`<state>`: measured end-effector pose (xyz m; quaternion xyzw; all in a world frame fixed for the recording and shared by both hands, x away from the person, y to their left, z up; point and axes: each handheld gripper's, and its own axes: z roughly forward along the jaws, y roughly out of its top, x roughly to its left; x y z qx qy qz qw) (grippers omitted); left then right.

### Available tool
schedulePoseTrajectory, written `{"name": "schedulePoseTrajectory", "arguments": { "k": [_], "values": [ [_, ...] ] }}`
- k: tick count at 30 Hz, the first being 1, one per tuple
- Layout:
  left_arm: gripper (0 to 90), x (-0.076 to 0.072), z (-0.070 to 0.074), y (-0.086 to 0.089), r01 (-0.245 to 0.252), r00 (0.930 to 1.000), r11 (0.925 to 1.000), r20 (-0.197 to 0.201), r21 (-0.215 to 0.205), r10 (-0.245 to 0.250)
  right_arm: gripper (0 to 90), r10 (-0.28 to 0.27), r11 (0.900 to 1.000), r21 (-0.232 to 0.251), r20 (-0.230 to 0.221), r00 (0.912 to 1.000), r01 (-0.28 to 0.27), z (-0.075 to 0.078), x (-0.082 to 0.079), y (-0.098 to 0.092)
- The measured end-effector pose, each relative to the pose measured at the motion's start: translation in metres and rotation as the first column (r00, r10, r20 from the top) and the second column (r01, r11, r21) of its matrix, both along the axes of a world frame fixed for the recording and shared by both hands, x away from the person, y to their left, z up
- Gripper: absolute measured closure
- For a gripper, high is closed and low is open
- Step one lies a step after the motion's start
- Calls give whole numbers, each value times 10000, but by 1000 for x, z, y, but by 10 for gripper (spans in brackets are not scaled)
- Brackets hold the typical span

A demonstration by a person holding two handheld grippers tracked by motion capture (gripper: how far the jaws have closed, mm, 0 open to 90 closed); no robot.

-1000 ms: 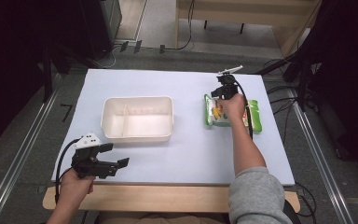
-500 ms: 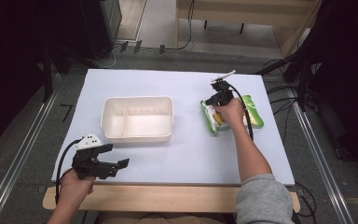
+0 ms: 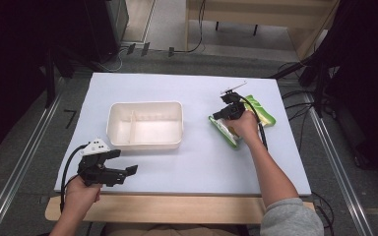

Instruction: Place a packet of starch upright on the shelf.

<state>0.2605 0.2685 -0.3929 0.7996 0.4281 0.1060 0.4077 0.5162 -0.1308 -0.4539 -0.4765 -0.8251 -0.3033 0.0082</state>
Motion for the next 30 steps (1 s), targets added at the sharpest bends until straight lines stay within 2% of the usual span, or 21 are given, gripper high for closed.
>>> {"name": "schedulePoseTrajectory", "arguments": {
  "k": [4,7,9,15,21,25,29,30],
  "values": [
    [147,4,0,-1,33,10000,10000,-1,18,-33,900,429,9990,-93,-9,9991,-429,1,-13,4],
    [147,6,0,-2,79,10000,10000,-3,34,-79,900,562,9984,39,12,9984,-562,1,-18,4],
    [147,8,-1,-3,109,9999,9999,-50,65,-109,900,780,9967,233,19,9969,-781,0,-27,3],
    [147,10,1,-5,203,9998,9998,-14,51,-203,900,1012,9940,407,165,9947,-1018,-1,-41,1],
    [147,14,1,-7,327,9995,9995,-21,-20,-327,900,1315,9907,348,30,9913,-1315,-2,-53,0],
    [147,18,1,-10,389,9992,9992,-5,7,-389,900,1552,9868,477,-104,9878,-1546,-5,-63,-5],
    [147,19,2,-12,469,9989,9989,6,2,-469,900,1671,9853,357,-16,9859,-1669,-5,-72,-9],
    [147,19,2,-12,469,9989,9989,6,2,-469,900,1651,9856,391,-108,9862,-1646,-4,-74,-10]
  ]
}}
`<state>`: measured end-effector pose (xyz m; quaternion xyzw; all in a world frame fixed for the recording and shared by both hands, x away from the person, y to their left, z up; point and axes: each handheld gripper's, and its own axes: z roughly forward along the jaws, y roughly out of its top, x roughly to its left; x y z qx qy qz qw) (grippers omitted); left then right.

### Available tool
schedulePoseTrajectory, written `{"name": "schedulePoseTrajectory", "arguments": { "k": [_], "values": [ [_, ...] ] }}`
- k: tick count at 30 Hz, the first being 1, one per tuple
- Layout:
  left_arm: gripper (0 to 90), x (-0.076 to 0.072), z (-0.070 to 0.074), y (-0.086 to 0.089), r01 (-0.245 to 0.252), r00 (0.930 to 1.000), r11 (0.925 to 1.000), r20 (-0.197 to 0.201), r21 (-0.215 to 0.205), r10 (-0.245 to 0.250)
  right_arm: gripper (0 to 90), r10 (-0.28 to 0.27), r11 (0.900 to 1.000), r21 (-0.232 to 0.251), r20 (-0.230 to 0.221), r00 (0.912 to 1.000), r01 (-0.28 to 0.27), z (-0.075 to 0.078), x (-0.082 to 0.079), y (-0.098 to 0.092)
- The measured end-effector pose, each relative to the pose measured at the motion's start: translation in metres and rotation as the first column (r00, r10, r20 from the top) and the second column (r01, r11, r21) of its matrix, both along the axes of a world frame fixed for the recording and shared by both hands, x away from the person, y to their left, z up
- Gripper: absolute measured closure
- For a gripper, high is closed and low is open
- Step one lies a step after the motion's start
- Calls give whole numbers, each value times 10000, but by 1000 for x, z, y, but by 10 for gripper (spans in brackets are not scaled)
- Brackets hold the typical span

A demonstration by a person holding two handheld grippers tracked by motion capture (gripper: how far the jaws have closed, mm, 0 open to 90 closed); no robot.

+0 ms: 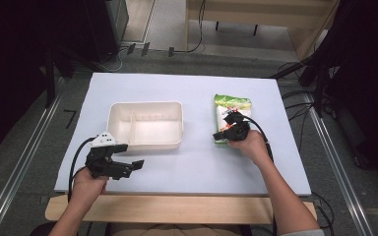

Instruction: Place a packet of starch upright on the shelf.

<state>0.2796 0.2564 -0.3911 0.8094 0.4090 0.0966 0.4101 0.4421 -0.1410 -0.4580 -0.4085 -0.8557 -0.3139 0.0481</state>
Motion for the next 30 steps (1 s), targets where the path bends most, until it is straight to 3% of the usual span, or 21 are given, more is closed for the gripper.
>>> {"name": "schedulePoseTrajectory", "arguments": {
  "k": [8,14,15,19,20,21,22,25,26,27,30],
  "values": [
    [147,3,0,-3,134,9999,9999,2,-66,-134,900,40,9999,113,-107,9999,-39,-2,-10,-17],
    [147,4,0,-4,139,9999,9999,0,-62,-139,900,18,9999,157,-309,9995,-13,-1,-10,-17],
    [147,3,1,-3,125,9999,9999,-3,-43,-125,861,59,9996,284,-229,9997,-53,1,-10,-18],
    [147,3,1,-1,96,10000,9999,-3,-34,-96,842,-37,9995,322,23,10000,36,10,-12,-19],
    [147,3,1,-2,43,10000,10000,-12,-51,-43,817,-121,9991,407,122,9999,116,13,-12,-19],
    [147,3,1,-3,39,10000,10000,-26,-47,-39,731,-210,9976,672,413,9989,182,21,-13,-21],
    [147,3,1,-3,39,10000,10000,-26,-47,-39,731,-210,9976,672,413,9989,182,21,-13,-21],
    [147,3,0,-3,68,10000,10000,-40,-9,-68,565,-432,9946,972,560,9975,377,32,-13,-25],
    [147,3,0,-3,65,10000,10000,-34,14,-65,565,-432,9946,972,560,9975,377,32,-13,-25],
    [147,3,0,-3,65,10000,10000,-10,34,-65,508,-577,9943,944,794,9952,501,37,-14,-29],
    [147,3,0,-4,29,10000,10000,-42,3,-29,494,-752,9922,1072,1081,9913,636,41,-14,-36]
  ]
}}
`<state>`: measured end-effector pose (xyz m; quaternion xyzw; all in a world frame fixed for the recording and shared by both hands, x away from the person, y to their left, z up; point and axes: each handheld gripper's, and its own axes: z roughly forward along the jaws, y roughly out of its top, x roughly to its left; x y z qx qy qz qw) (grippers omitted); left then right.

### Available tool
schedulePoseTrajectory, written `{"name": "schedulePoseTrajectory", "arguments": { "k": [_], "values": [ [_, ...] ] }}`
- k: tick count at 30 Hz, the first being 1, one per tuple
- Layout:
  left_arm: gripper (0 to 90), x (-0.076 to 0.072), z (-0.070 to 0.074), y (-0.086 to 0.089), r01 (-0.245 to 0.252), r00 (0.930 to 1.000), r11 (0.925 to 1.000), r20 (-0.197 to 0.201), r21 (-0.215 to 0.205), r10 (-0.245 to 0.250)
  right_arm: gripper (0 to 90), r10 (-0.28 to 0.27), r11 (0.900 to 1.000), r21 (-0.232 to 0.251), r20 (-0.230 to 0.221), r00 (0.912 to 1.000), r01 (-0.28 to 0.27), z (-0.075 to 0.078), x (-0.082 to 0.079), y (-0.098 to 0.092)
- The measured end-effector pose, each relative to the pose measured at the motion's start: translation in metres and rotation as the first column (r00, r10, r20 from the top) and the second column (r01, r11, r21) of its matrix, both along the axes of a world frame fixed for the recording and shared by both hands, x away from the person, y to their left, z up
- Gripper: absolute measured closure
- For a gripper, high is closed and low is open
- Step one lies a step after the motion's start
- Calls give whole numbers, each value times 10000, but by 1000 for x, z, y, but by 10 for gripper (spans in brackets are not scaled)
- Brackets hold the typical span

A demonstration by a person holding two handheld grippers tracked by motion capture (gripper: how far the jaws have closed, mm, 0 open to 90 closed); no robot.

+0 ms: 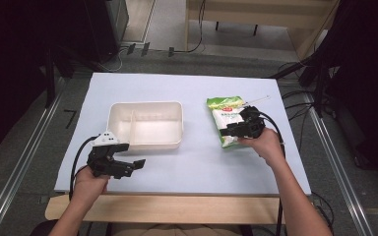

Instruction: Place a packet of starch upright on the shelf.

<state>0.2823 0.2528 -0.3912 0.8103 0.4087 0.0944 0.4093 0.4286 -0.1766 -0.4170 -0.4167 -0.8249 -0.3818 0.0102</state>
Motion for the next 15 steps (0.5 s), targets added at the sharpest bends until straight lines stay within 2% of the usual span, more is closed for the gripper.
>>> {"name": "schedulePoseTrajectory", "arguments": {
  "k": [2,3,6,10,14,15],
  "values": [
    [147,0,0,0,4,10000,10000,15,63,-4,471,-189,9998,49,202,9996,188,4,0,-7],
    [147,0,0,0,-6,10000,10000,18,69,6,472,-509,9987,85,311,9982,507,8,1,-16],
    [147,-1,0,0,9,10000,9999,1,109,-9,473,-784,9968,161,370,9962,779,9,5,-25],
    [147,-3,0,1,-55,10000,9999,26,148,54,475,-1122,9935,183,182,9935,1119,9,11,-35],
    [147,-6,-1,4,-138,9999,9998,17,118,137,439,-1534,9881,-66,213,9879,1536,4,19,-46],
    [147,-7,0,5,-161,9999,9998,13,154,161,420,-1806,9833,-213,193,9834,1810,1,24,-53]
  ]
}}
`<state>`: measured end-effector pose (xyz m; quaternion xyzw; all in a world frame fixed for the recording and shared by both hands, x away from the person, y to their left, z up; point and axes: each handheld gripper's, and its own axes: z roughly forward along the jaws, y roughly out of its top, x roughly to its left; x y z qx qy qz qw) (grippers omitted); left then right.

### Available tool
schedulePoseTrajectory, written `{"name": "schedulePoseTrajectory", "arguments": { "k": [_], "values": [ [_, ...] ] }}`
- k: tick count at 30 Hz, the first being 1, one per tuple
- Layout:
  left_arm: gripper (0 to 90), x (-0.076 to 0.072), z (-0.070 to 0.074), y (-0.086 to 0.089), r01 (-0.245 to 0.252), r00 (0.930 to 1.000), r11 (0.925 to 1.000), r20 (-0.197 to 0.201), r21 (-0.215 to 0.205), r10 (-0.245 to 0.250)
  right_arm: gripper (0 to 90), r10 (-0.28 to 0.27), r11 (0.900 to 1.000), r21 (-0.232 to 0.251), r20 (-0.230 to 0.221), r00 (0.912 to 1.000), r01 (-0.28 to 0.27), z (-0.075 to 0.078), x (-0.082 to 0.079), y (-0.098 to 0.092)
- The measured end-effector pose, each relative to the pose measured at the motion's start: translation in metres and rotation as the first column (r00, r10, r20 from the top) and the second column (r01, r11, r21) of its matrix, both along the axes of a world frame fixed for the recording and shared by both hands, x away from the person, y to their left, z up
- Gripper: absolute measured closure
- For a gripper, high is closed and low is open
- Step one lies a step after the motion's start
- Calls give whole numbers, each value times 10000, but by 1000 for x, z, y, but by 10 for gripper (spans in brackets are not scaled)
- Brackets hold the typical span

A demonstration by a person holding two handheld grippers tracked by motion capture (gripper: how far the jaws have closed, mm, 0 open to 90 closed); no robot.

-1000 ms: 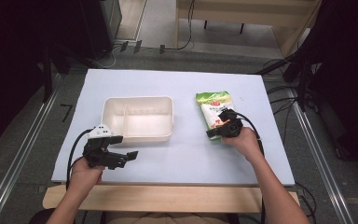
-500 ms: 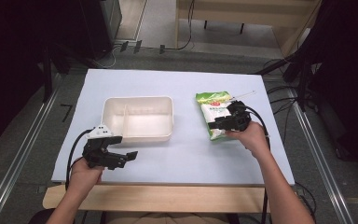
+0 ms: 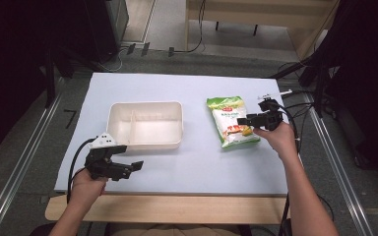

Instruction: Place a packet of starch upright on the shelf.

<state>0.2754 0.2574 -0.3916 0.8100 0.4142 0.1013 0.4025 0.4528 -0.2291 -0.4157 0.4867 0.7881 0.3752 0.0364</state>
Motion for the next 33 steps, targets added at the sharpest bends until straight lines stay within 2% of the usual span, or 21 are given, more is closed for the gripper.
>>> {"name": "schedulePoseTrajectory", "arguments": {
  "k": [5,10,12,13,16,19,20,23,24,28,30,33],
  "values": [
    [147,-4,0,3,-108,9999,9999,15,42,108,411,-412,9991,-19,-52,9991,412,-6,10,-9],
    [147,-7,-2,5,-254,9997,9997,-21,53,254,396,-768,9970,-86,-204,9968,766,-15,31,-12],
    [147,-7,-3,6,-245,9997,9997,-75,93,245,388,-872,9958,-296,-274,9958,864,-20,41,-10],
    [147,-8,-3,6,-292,9995,9995,-79,120,293,388,-872,9958,-296,-274,9958,864,-20,41,-10],
    [147,-8,-4,7,-347,9993,9994,-104,57,348,372,-1106,9937,-268,-720,9913,1089,-28,54,-11],
    [147,-9,-5,7,-400,9991,9991,-153,160,402,371,-1230,9921,-334,-734,9897,1208,-31,58,-10],
    [147,-9,-5,7,-397,9991,9990,-106,181,399,365,-1294,9911,-417,-896,9875,1261,-37,66,-8],
    [147,-10,-5,8,-412,9991,9990,-112,199,414,362,-1274,9916,-373,-1112,9856,1239,-42,73,-5],
    [147,-10,-5,8,-451,9989,9987,-150,235,454,348,-1165,9931,-328,-1383,9835,1130,-46,80,0],
    [147,-10,-6,10,-473,9988,9987,-145,215,476,374,-1128,9936,-67,-1258,9856,1129,-49,85,8],
    [147,-9,-6,10,-480,9987,9986,-146,217,483,395,-1141,9935,-94,-1167,9866,1138,-49,85,10],
    [147,-9,-6,9,-479,9988,9986,-118,215,481,412,-1053,9944,-207,-1293,9860,1035,-48,86,13]
  ]
}}
